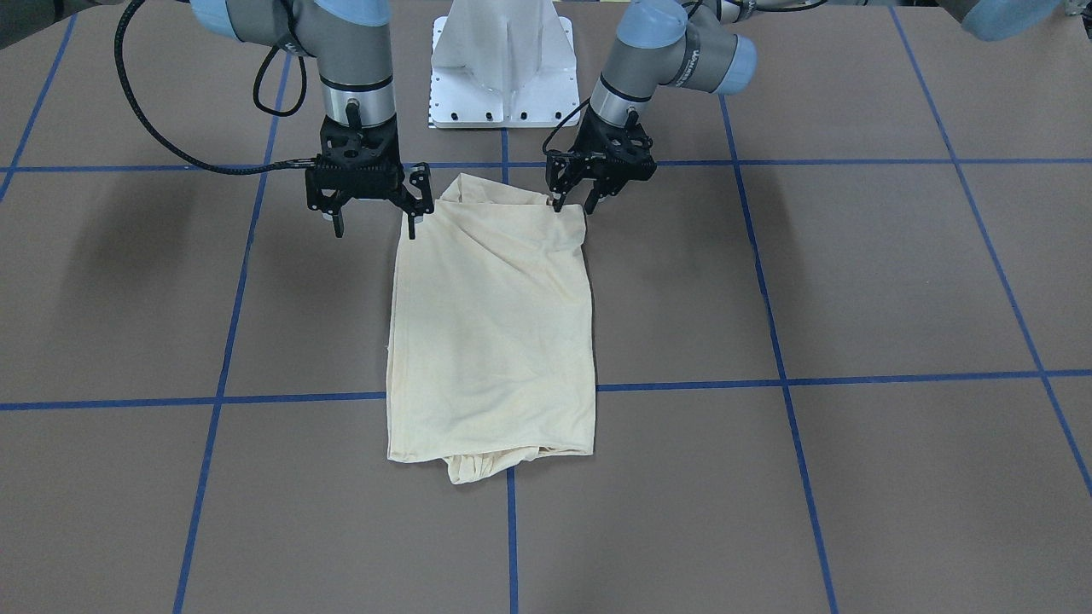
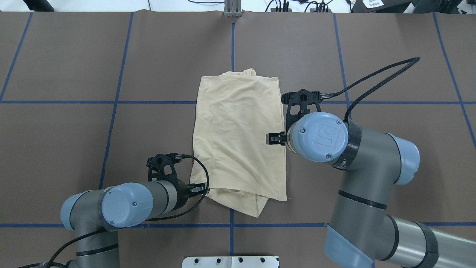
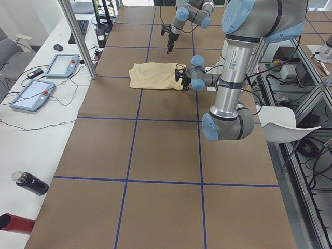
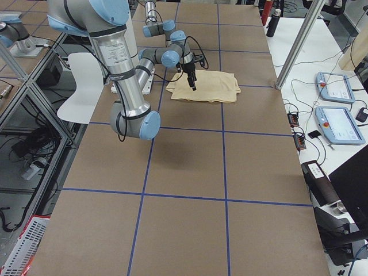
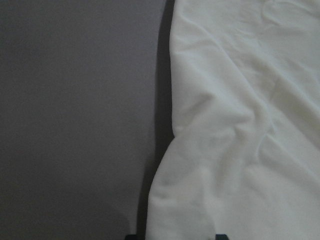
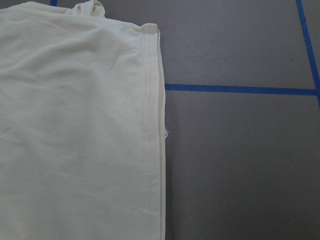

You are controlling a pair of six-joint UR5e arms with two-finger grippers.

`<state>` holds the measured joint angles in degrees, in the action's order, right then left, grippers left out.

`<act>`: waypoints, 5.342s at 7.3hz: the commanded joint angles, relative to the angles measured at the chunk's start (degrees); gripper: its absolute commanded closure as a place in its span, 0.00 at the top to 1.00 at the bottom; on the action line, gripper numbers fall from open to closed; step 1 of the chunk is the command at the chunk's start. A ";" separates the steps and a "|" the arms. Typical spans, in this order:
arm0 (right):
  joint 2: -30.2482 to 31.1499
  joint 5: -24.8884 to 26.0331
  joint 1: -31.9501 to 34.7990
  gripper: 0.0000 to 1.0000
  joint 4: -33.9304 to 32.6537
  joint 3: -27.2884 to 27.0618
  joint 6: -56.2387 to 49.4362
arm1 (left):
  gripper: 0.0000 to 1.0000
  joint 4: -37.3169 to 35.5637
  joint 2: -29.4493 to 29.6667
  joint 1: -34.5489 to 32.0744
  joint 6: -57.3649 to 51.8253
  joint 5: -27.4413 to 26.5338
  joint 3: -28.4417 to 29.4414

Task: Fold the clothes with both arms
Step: 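Move the right gripper to the shirt's near corner beside the left gripper, then hold both grippers low at the shirt's near corners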

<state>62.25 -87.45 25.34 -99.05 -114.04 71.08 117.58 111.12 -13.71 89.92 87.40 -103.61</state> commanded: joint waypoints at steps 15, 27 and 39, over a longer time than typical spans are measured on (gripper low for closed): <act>0.24 9.93 -13.74 0.71 9.39 5.40 32.44 | 0.00 -4.12 -0.29 0.17 0.43 -0.12 -7.05; -0.20 7.82 -16.38 0.64 8.88 8.05 37.11 | 0.00 -4.03 -0.20 0.17 0.35 -0.12 -6.87; -0.38 7.91 -16.82 0.00 8.88 8.14 39.22 | 0.00 -4.03 -0.11 0.17 0.17 -0.12 -6.96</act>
<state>61.95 -79.60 8.36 -90.19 -105.48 110.24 113.56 111.00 -13.53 90.09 87.27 -110.49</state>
